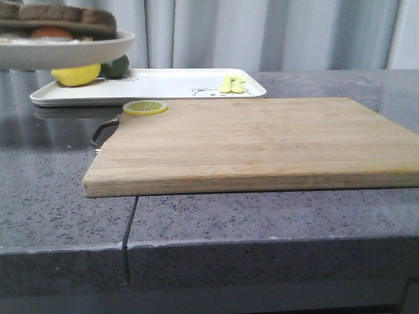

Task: Place bread and move sandwich to tray
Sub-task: 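Lift the plate with the sandwich and carry it toward the white tray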

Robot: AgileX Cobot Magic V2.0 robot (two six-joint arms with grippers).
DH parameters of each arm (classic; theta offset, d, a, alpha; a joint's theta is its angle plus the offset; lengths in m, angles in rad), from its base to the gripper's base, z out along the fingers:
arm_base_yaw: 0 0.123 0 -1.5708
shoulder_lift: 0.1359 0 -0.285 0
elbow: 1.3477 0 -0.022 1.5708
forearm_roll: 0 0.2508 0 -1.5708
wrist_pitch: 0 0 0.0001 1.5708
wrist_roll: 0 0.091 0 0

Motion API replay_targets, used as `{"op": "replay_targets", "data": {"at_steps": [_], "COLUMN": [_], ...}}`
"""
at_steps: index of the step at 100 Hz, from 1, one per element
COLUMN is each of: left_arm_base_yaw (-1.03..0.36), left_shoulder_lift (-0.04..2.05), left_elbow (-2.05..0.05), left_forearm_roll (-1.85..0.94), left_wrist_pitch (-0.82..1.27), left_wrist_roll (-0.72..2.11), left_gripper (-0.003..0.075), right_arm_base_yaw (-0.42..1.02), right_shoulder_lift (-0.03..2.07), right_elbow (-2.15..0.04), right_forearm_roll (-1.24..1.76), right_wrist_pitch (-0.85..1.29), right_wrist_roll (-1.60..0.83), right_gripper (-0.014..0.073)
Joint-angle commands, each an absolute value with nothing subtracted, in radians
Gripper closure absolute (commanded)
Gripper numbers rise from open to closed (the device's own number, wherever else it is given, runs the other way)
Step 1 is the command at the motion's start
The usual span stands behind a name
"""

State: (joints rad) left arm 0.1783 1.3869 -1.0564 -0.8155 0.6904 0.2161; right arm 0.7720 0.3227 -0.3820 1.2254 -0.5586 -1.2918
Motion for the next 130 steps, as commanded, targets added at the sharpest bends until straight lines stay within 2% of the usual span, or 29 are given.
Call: {"op": "replay_targets", "data": {"at_steps": [1, 29, 87, 130], "left_arm_base_yaw": [0.173, 0.123, -0.003, -0.037], "left_shoulder_lift": [1.358, 1.483, 1.883, 2.074], "left_elbow": [-1.140, -1.338, -1.729, -1.889], "left_forearm_roll": [-0.920, -0.930, -0.971, -0.991], "left_wrist_pitch": [0.663, 0.669, 0.667, 0.676], "left_wrist_roll": [0.209, 0.209, 0.195, 0.176], "left_gripper": [0.0740, 0.0740, 0.0740, 0.0740], "right_arm_base_yaw": [0.768, 0.768, 0.768, 0.768], "right_shoulder_lift": [0.328, 0.328, 0.328, 0.328], "right_elbow": [-0.407, -0.407, -0.407, -0.407], "right_forearm_roll": [1.190, 1.190, 1.190, 1.190], "right_wrist_pitch": [-0.574, -0.574, -0.574, -0.575], "right_wrist_roll": [-1.303, -1.303, -1.303, -1.303], "right_gripper": [0.0323, 0.0323, 0.0323, 0.0323]}}
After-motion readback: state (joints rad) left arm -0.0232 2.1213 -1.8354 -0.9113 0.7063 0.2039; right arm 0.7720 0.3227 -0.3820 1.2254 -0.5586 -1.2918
